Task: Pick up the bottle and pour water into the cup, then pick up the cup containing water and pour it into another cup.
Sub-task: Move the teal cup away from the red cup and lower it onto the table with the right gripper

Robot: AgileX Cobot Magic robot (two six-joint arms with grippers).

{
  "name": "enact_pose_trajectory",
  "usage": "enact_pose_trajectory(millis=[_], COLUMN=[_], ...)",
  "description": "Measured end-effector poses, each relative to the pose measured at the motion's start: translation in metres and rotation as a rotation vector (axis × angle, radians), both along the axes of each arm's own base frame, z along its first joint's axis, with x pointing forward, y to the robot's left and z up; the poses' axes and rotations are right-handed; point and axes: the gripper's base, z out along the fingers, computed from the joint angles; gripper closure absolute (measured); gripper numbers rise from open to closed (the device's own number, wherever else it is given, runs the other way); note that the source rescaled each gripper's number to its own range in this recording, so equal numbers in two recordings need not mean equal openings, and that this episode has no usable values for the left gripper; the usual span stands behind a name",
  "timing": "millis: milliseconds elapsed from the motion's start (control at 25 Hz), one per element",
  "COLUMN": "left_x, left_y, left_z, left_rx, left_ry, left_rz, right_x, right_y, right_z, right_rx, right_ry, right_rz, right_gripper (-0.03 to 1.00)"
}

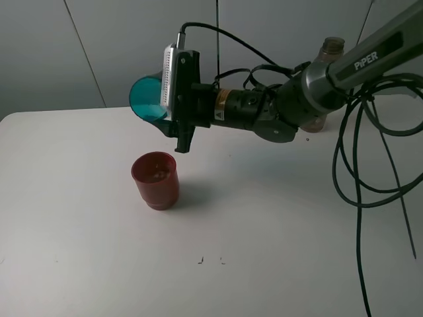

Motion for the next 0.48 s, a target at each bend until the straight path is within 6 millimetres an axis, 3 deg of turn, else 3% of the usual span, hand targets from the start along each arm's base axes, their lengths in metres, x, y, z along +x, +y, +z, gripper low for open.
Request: enact_pose_trajectory(millis=[280,480], left_x=[0.000,0.000], left_y=[0.000,0.000], left_z=[0.000,0.000], left_rx=[0.000,0.000], left_ry=[0.000,0.000], left_rz=[0.000,0.000], right_x=[0.002,0.002], right_y=[-0.005,-0.005], right_z=[0.019,0.020], right_rx=[0.199,0.327], right_ry=[0.370,0.575], right_rz=[-0.152,-0.201], right_gripper=[0.89,0.89])
